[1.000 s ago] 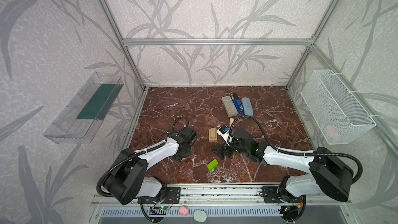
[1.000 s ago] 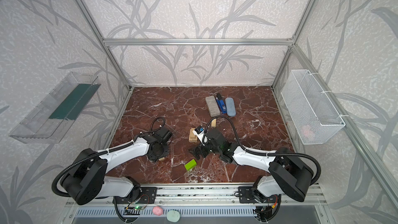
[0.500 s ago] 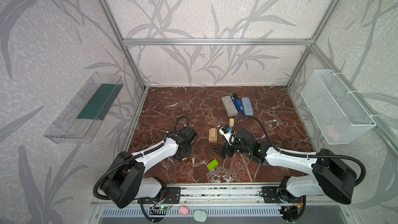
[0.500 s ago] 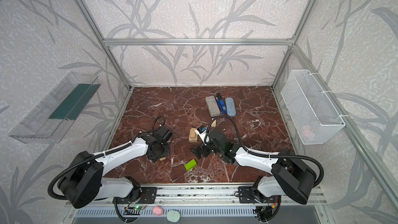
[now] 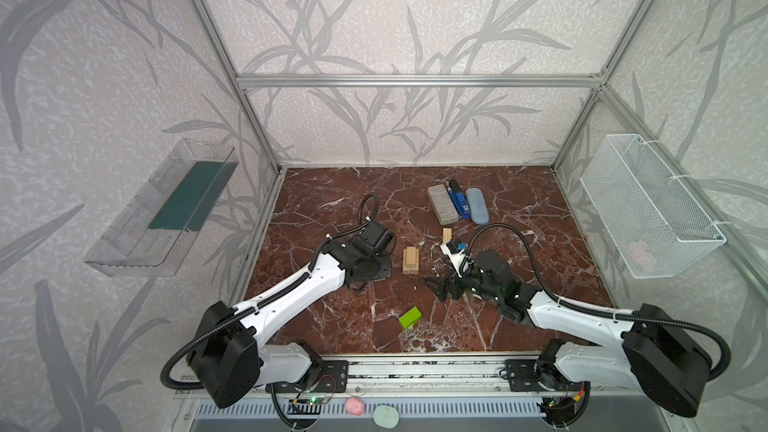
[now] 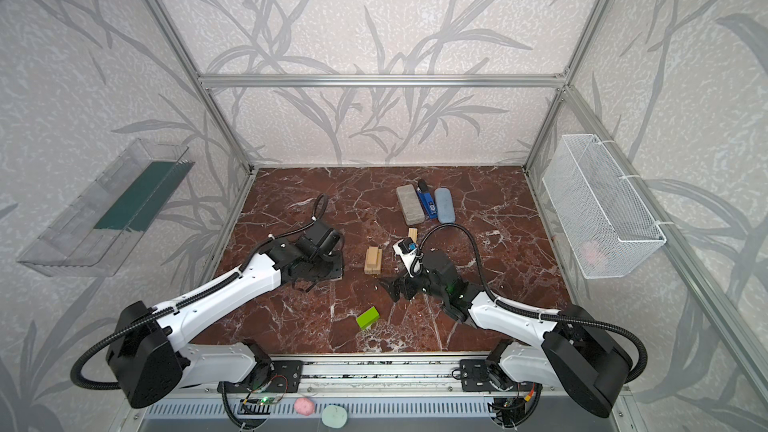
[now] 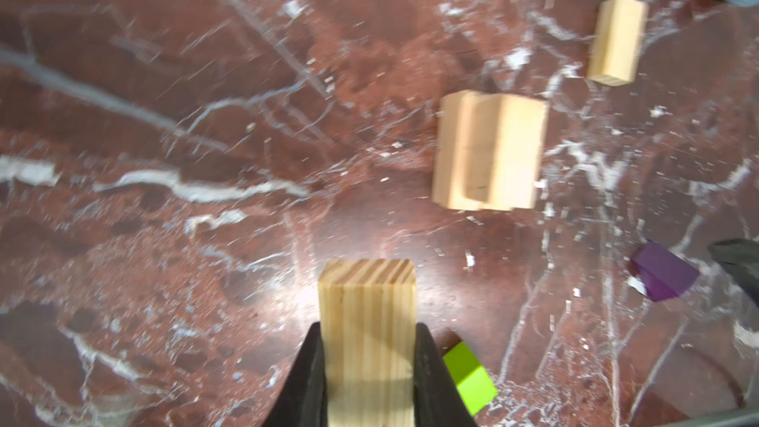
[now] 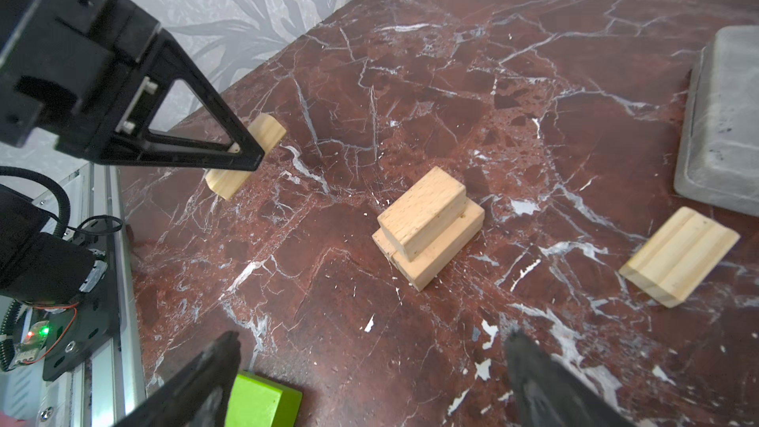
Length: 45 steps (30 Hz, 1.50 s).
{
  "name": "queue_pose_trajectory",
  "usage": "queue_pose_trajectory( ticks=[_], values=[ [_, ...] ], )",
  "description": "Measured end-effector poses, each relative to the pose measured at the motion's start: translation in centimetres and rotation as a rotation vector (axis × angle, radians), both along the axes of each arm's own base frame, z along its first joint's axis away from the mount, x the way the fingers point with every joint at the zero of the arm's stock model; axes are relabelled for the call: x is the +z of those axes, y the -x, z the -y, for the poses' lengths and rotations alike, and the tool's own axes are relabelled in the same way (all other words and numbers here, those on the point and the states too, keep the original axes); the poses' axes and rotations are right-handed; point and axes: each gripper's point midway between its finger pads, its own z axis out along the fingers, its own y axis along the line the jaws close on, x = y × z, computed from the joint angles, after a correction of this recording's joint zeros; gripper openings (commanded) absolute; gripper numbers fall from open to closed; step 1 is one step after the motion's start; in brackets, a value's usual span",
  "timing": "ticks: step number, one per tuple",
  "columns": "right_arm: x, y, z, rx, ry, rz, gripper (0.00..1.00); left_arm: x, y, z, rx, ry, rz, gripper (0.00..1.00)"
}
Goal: Build the wood block tower
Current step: 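Lift and carry the held block with the left gripper toward the stack, then lower the held pine block onto the stack top with the left gripper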
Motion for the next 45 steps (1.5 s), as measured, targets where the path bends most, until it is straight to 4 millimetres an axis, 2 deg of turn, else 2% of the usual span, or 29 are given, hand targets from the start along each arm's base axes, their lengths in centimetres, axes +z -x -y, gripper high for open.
queue_pose_trajectory(
  ticks=[7,16,25,45],
  values=[
    [1.1,0.2,0.5,0.015,-0.026,0.047,0.99,0.0,-1.8,3.9,-0.125,-0.043,-0.005,0.13],
    [1.2,0.2,0.7,0.018,-0.035,0.060,0.99,-0.8,-4.2,6.6,-0.158,-0.076,-0.041,0.12],
    [1.3,0.0,0.9,0.007,-0.037,0.065,0.99,-2.6,-5.2,7.1,-0.113,-0.128,-0.092,0.12],
    [1.3,-0.3,1.1,-0.013,-0.034,0.065,0.99,-4.7,-6.5,8.0,-0.100,-0.191,-0.114,0.12]
  ],
)
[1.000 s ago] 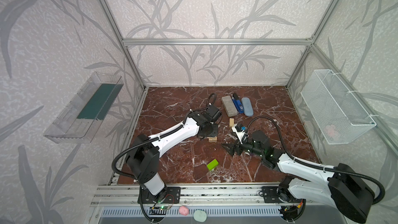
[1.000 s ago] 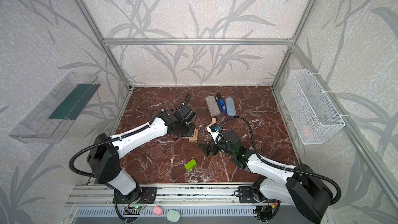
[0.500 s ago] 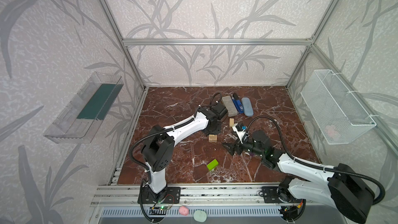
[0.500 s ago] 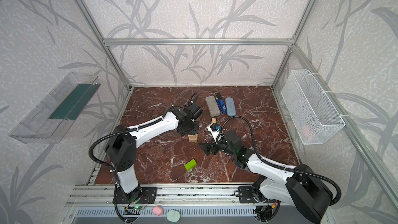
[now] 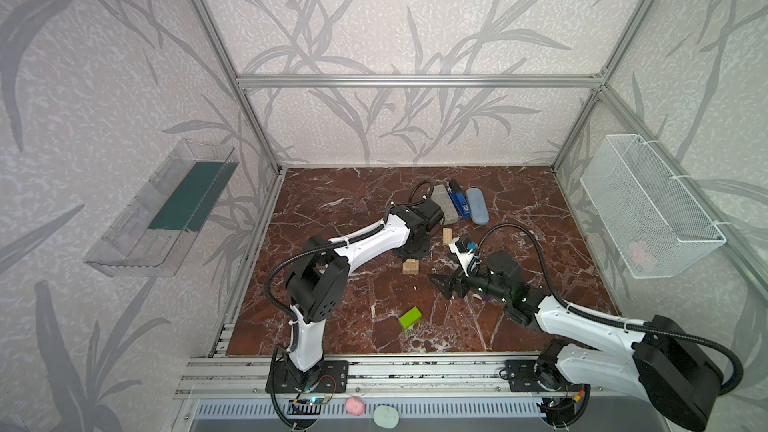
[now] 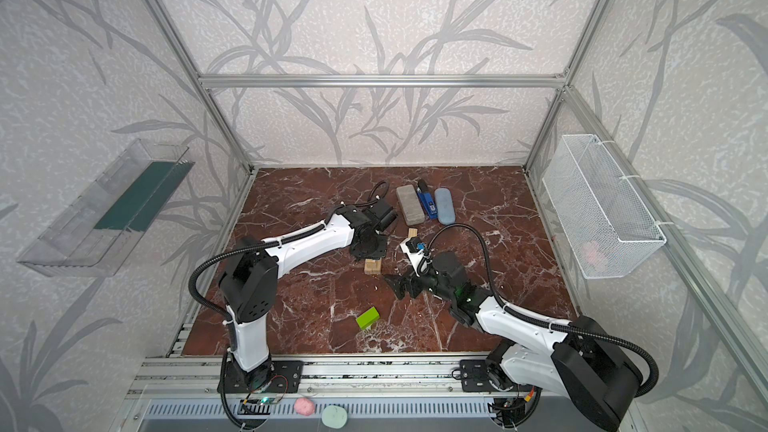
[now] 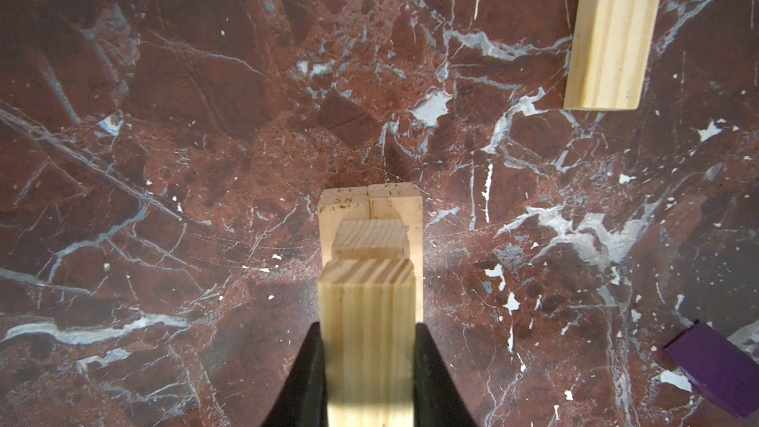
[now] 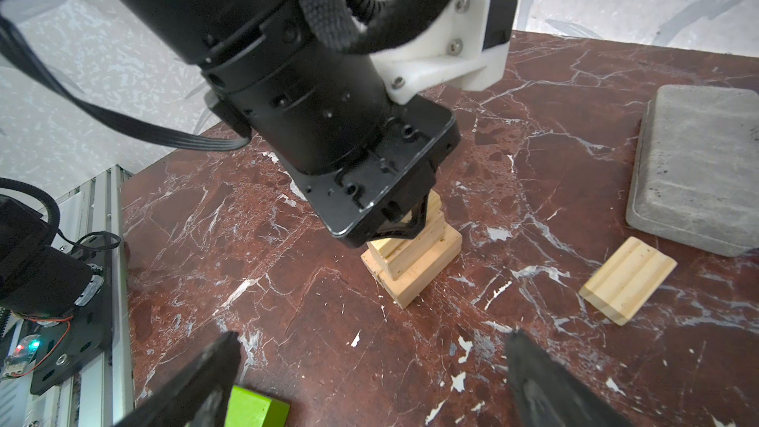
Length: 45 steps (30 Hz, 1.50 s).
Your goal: Build the wood block tower
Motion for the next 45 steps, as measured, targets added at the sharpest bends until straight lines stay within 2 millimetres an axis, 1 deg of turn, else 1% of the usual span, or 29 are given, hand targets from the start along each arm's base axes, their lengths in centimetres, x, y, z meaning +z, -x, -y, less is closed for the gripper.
queue_pose_trajectory(
  ticks=[6,9,11,14,23,31,45],
  values=[
    [0.00,-0.01,0.01,-0.001,0.000,0.000,0.99,-0.04,-0.04,0.08,-0.007,-0.001,-0.001,0.13],
    [-0.04,-0.05,0.06,-0.004,0.002,0.000,0.99,-0.04,-0.04,0.06,-0.008,-0.002,-0.001,0.15],
    [-0.10,-0.07,0.10,-0.007,0.003,0.000,0.99,-0.03,-0.03,0.06,-0.008,-0.002,-0.001,0.19],
    [-0.10,-0.08,0.10,-0.007,0.003,0.000,0.99,-0.11,0.03,0.00,-0.012,-0.006,-0.004,0.27],
    [-0.10,-0.08,0.11,-0.008,0.003,0.000,0.99,-0.44,0.14,-0.09,-0.019,-0.018,-0.015,0.38],
    [-0.10,-0.08,0.11,-0.008,0.003,0.000,0.99,0.15,-0.35,0.31,-0.018,-0.009,-0.001,0.39],
    [-0.10,-0.08,0.11,-0.009,0.001,-0.003,0.99,-0.06,-0.51,0.13,-0.001,-0.022,0.000,0.32]
  ],
)
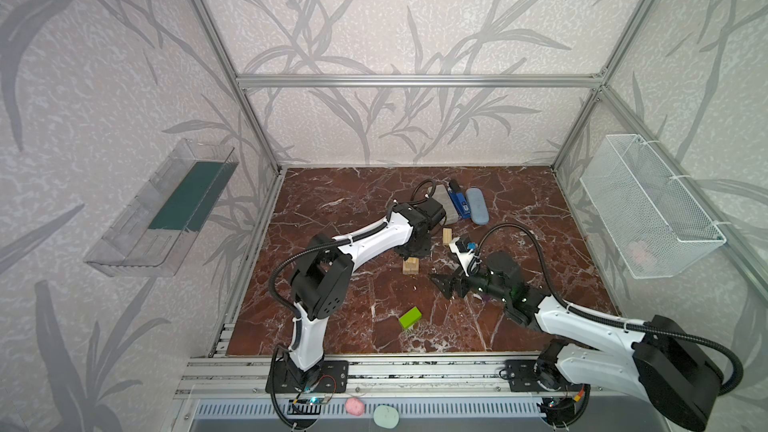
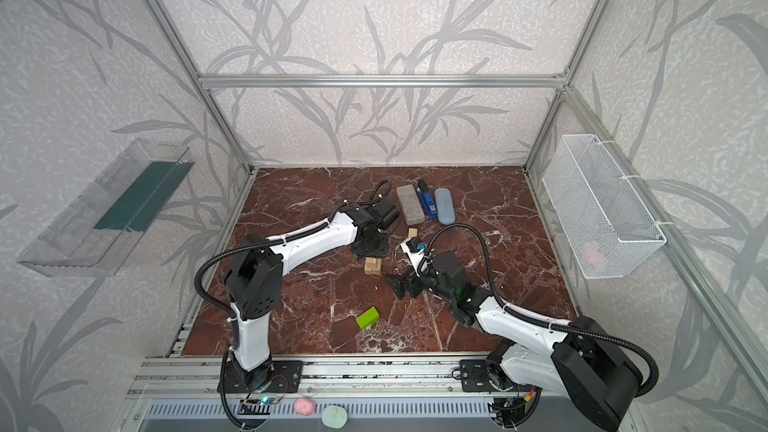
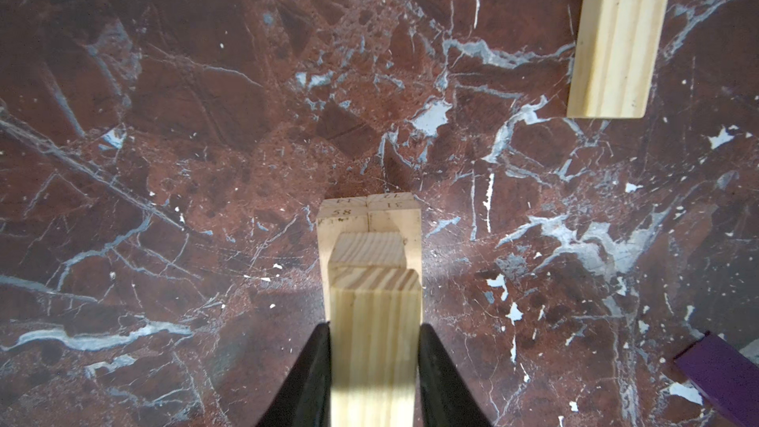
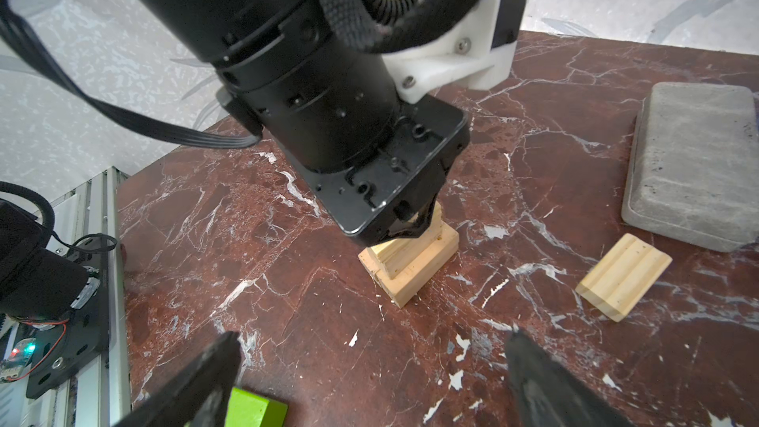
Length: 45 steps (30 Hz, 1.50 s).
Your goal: Build the wood block tower
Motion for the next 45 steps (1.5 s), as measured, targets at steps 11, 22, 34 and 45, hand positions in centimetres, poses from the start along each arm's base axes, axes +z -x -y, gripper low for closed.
queue_pose_trajectory(
  ticks=[11,22,34,45],
  values=[
    [0.01,-0.03,0.03,-0.003,-0.002,-0.002,0.99,0.09,-0.25,-0.09,0.007,-0.007,0.011,0.32],
    [0.01,-0.04,0.04,-0.003,-0.002,-0.002,0.99,0.04,-0.07,-0.04,0.002,-0.004,0.002,0.32],
    [0.01,-0.05,0.04,-0.003,-0.002,-0.002,0.99,-0.02,0.14,-0.07,-0.001,-0.005,-0.009,0.35],
    [0.01,-0.06,0.05,-0.005,-0.002,-0.003,0.99,-0.12,-0.07,-0.03,0.000,-0.014,-0.007,0.34]
  ],
)
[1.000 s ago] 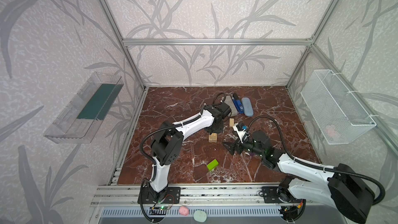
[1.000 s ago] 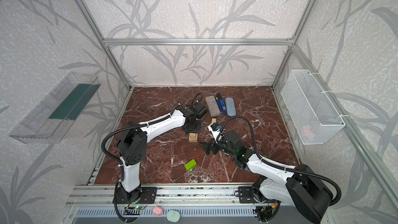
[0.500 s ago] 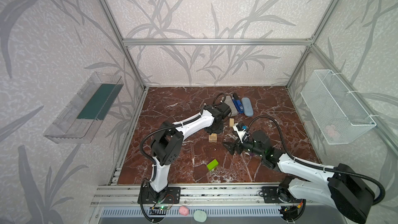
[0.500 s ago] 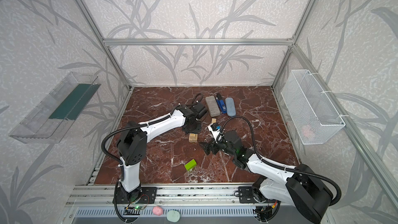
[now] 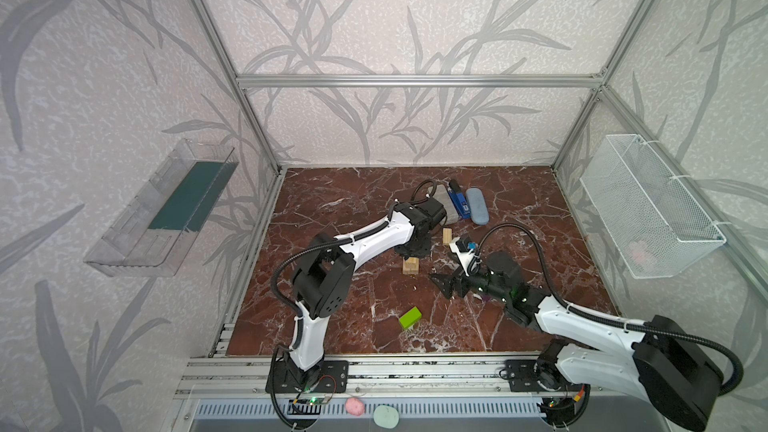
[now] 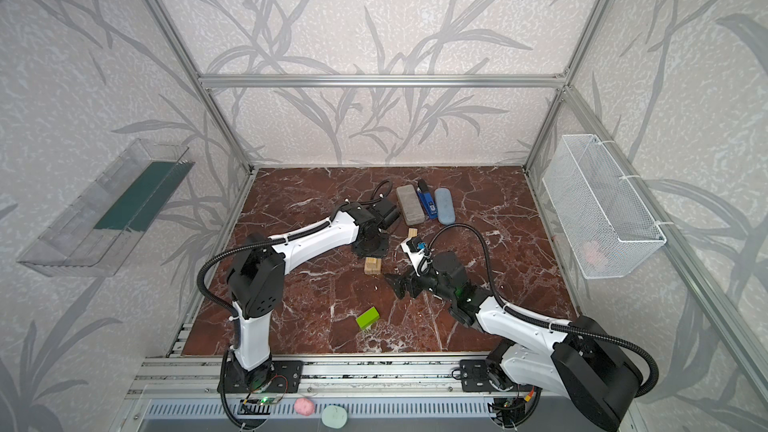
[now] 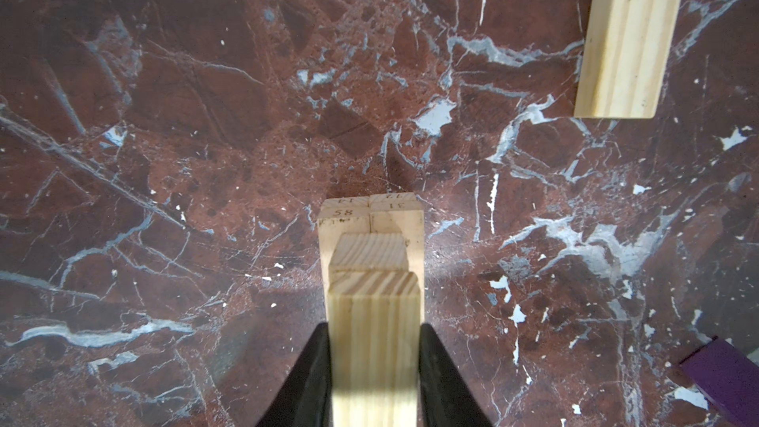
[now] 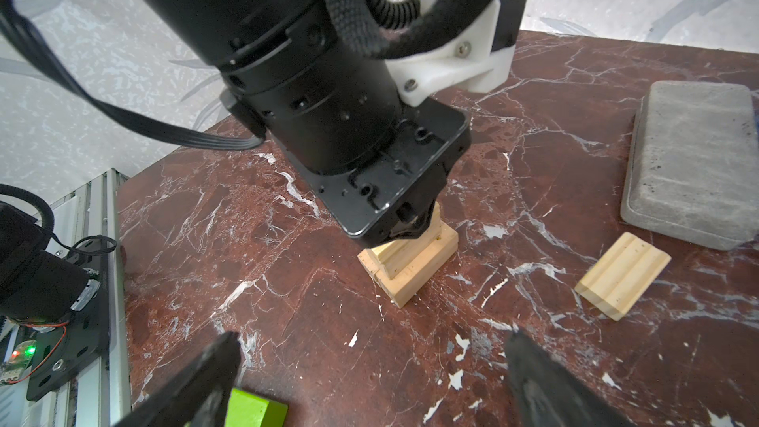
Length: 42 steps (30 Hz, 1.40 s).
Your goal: Build the wood block tower
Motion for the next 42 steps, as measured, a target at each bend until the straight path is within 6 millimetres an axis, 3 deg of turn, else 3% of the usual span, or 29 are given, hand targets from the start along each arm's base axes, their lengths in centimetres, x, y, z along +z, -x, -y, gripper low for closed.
queue_pose_trajectory(
  ticks=[10,21,27,35,42],
  values=[
    [0.0,0.0,0.0,-0.002,-0.001,-0.001,0.99,0.0,-0.1,0.0,0.001,-0.005,0.005,0.34],
    [0.0,0.0,0.0,-0.002,-0.001,-0.002,0.99,0.1,0.0,0.0,-0.008,-0.005,0.000,0.46],
    [0.0,-0.1,0.1,-0.005,-0.006,-0.009,0.99,1.8,0.3,0.2,-0.021,0.020,0.029,0.50],
    [0.2,0.3,1.0,-0.012,-0.044,-0.087,0.99,5.5,4.9,-1.1,-0.113,0.081,0.099,0.54],
    [-0.4,2.3,1.3,0.028,-0.051,-0.194,0.99,4.8,10.3,-1.9,-0.236,0.124,0.096,0.57]
  ],
)
